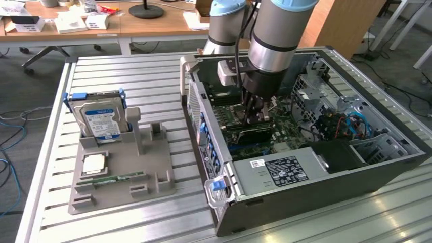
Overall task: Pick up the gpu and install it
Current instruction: 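Press down on the gpu until it lock into place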
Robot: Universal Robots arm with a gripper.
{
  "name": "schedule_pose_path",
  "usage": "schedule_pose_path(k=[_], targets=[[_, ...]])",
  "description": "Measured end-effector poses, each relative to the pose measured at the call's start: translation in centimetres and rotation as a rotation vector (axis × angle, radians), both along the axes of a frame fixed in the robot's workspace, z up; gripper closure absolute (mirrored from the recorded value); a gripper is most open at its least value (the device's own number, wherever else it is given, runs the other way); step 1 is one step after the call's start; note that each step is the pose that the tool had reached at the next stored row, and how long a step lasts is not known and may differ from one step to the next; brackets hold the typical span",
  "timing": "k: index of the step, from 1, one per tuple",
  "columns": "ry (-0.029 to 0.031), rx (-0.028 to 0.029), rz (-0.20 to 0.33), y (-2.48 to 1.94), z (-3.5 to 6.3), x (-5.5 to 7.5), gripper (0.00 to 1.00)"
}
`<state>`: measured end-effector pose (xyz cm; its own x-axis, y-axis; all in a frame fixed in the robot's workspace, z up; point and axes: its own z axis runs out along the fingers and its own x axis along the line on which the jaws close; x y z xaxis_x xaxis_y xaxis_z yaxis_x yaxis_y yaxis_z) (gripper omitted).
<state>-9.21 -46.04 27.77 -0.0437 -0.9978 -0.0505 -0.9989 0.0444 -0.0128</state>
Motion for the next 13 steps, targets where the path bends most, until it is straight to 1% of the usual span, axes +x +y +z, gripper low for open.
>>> schedule_pose_path(k=[3, 13], targets=[[-0.0007, -0.0008, 0.0, -0.01, -0.11, -0.14, 0.89], [-0.001, -0.0007, 0.0, 0.0, -0.26, -0.25, 0.89]])
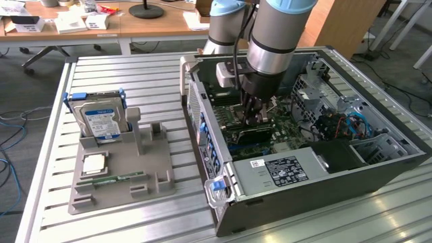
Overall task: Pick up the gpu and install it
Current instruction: 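Press down on the gpu until it lock into place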
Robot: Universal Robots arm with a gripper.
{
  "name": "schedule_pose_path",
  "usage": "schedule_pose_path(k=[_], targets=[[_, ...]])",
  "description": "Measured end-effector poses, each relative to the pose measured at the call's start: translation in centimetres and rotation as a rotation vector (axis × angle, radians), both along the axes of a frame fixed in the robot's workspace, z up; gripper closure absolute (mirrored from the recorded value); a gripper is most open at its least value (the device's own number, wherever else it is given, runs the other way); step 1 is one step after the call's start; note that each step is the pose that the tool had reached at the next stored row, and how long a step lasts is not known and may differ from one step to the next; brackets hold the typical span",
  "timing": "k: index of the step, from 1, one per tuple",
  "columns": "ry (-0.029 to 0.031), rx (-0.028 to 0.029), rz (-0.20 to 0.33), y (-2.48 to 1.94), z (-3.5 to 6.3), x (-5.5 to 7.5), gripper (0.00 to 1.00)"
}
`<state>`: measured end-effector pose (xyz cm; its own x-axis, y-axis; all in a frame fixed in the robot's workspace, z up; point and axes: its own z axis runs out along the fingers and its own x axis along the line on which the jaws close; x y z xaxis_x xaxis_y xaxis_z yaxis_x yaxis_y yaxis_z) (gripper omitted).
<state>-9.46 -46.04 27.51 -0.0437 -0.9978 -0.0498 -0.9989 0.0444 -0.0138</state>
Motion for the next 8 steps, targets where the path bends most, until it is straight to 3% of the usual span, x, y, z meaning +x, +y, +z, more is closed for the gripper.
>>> schedule_pose_path(k=[8], targets=[[-0.0012, 0.0, 0.0, 0.05, -0.13, -0.31, 0.89]])
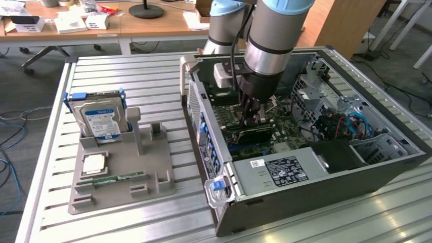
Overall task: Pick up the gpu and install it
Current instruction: 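Press down on the gpu until it lock into place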
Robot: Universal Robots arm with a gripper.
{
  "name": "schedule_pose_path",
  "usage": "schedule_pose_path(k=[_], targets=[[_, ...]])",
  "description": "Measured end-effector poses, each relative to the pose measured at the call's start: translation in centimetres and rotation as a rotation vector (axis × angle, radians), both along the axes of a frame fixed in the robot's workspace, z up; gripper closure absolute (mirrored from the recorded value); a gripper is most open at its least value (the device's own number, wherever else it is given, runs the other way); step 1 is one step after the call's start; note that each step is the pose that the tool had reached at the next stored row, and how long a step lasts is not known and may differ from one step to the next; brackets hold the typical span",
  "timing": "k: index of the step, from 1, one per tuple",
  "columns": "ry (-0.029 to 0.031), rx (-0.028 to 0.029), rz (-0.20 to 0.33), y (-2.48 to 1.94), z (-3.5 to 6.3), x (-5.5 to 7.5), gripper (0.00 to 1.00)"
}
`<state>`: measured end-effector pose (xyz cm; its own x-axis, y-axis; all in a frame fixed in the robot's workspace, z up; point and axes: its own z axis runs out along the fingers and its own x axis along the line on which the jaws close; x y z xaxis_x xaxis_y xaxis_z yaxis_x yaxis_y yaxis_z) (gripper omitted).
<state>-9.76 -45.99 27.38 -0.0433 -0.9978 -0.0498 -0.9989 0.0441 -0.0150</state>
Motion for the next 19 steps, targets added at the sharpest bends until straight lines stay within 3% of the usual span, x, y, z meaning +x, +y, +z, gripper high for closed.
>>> schedule_pose_path(k=[19], targets=[[-0.0004, -0.0006, 0.0, 0.01, -0.34, 0.07, 0.89]])
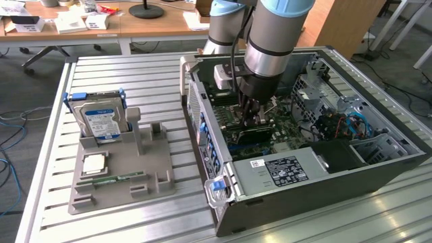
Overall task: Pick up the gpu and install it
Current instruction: 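Press down on the gpu until it lock into place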
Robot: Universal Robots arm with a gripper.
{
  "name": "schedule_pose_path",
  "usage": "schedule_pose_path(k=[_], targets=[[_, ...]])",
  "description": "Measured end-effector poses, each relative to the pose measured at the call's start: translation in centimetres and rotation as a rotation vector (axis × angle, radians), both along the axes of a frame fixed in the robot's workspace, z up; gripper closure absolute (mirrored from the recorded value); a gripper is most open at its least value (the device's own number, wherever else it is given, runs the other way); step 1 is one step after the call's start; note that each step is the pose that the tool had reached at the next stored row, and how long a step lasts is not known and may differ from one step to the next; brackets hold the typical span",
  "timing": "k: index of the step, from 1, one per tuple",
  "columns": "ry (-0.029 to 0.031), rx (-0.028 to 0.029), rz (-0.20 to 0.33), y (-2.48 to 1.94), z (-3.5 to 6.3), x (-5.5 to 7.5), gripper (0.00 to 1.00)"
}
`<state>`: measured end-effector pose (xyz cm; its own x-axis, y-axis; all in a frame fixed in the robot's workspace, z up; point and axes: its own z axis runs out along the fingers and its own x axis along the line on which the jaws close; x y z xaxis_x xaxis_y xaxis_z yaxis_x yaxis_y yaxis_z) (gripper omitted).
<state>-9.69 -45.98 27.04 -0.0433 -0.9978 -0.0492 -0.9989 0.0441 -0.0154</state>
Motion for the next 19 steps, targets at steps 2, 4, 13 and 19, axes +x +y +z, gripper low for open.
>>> schedule_pose_path(k=[2, 4, 13, 19], targets=[[-0.0001, 0.0001, 0.0, 0.0, 0.0, 0.0, 0.89], [-0.0001, 0.0001, 0.0, -0.01, -0.05, 0.0, 0.89], [-0.0001, 0.0, 0.0, 0.0, -0.12, 0.0, 0.89], [0.0, 0.0, 0.0, 0.0, -0.2, -0.01, 0.89]])
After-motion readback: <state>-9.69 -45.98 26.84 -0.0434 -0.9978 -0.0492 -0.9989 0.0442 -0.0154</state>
